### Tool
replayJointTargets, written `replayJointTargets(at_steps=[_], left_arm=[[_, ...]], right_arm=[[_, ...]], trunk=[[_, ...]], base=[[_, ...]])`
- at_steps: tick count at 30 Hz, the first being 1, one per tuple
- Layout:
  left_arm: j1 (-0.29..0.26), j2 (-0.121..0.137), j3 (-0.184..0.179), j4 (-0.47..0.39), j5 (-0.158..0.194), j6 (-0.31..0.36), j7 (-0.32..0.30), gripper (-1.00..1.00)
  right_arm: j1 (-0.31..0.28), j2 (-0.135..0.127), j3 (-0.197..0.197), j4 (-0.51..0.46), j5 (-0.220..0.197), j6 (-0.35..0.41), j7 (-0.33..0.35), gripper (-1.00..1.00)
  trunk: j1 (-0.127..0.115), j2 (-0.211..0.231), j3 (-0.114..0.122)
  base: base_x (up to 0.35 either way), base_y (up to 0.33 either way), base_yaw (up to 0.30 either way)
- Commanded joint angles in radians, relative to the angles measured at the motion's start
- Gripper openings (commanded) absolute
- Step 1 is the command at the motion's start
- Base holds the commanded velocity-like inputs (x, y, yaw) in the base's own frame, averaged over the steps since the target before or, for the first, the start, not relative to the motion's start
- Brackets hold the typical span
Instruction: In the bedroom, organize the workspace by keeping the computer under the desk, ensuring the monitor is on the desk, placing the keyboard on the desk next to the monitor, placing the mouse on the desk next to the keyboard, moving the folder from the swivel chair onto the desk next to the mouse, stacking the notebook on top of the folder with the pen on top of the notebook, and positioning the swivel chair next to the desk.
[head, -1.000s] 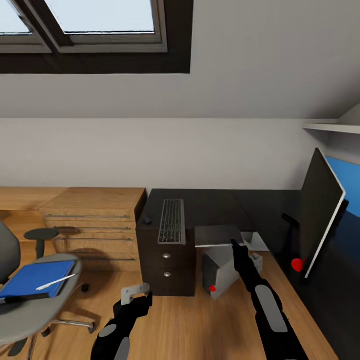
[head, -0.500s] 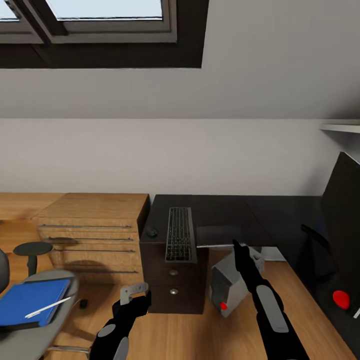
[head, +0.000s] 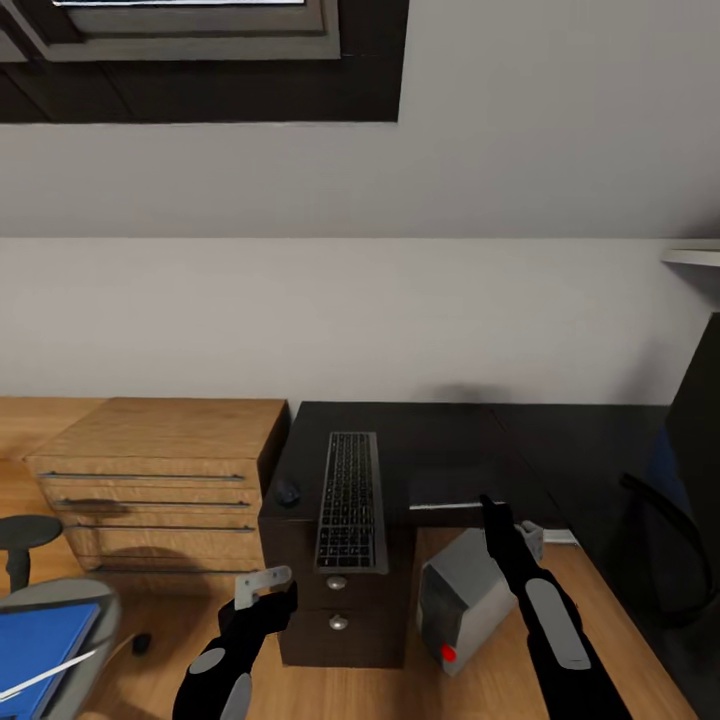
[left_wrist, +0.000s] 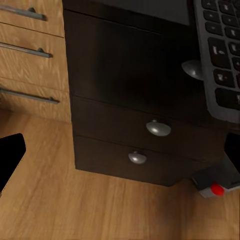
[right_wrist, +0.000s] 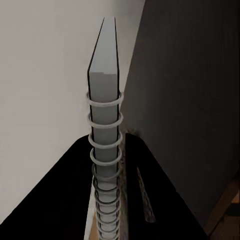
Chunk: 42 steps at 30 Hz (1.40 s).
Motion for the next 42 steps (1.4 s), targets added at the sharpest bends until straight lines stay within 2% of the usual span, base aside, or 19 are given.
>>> replayJointTargets(at_steps=[1, 8, 11, 14, 18, 25, 35, 36, 40, 41, 42], left_arm=[[-0.001, 0.002, 0.0, -0.002, 0.011, 0.004, 0.009, 1.0], [-0.001, 0.006, 0.033, -0.033, 0.023, 0.007, 0.008, 1.0], [-0.001, 0.006, 0.04, -0.054, 0.051, 0.007, 0.008, 1.0], [-0.001, 0.007, 0.051, -0.063, 0.088, 0.007, 0.009, 1.0], [-0.001, 0.007, 0.067, -0.068, 0.111, 0.006, 0.01, 1.0], [-0.001, 0.008, 0.097, -0.069, 0.123, 0.007, 0.01, 1.0], [-0.001, 0.008, 0.104, -0.07, 0.125, 0.007, 0.01, 1.0], [-0.001, 0.008, 0.104, -0.07, 0.125, 0.007, 0.01, 1.0], [-0.001, 0.008, 0.104, -0.069, 0.125, 0.007, 0.01, 1.0], [-0.001, 0.008, 0.104, -0.069, 0.125, 0.007, 0.01, 1.0], [-0.001, 0.008, 0.104, -0.069, 0.125, 0.007, 0.01, 1.0]], right_arm=[[-0.001, -0.004, -0.004, 0.001, -0.011, 0.009, 0.0, -1.0], [-0.001, -0.024, -0.004, 0.005, -0.013, 0.01, -0.022, -1.0], [-0.001, -0.029, -0.004, 0.005, -0.014, 0.01, -0.024, -1.0], [-0.001, -0.031, -0.004, 0.005, -0.014, 0.01, -0.024, -1.0], [-0.001, -0.032, -0.004, 0.005, -0.014, 0.01, -0.025, -1.0], [-0.001, -0.032, -0.004, 0.005, -0.014, 0.01, -0.025, -1.0], [-0.001, -0.032, -0.004, 0.006, -0.022, 0.015, -0.025, -1.0], [-0.001, -0.032, -0.004, 0.006, -0.029, 0.016, -0.025, -1.0], [-0.001, -0.033, -0.004, 0.006, -0.101, 0.018, -0.025, -1.0], [-0.001, -0.038, -0.002, 0.005, -0.172, 0.036, -0.024, -1.0], [-0.001, -0.039, -0.002, 0.005, -0.181, 0.041, -0.024, -1.0]], trunk=[[0.0, -0.001, -0.001], [0.0, -0.001, -0.001], [0.0, -0.001, -0.001], [0.012, -0.022, -0.01], [0.027, -0.05, -0.023], [0.054, -0.099, -0.045], [0.092, -0.169, -0.076], [0.096, -0.176, -0.079], [0.111, -0.204, -0.092], [0.115, -0.211, -0.095], [0.119, -0.218, -0.098]], base=[[0.16, -0.077, 0.0], [0.057, -0.028, 0.0], [0.011, -0.005, 0.0], [0.005, -0.003, 0.0], [0.002, -0.001, 0.0], [0.0, 0.0, 0.0], [0.0, 0.0, 0.0], [0.0, 0.0, 0.0], [0.0, 0.0, 0.0], [0.0, 0.0, 0.0], [0.0, 0.0, 0.0]])
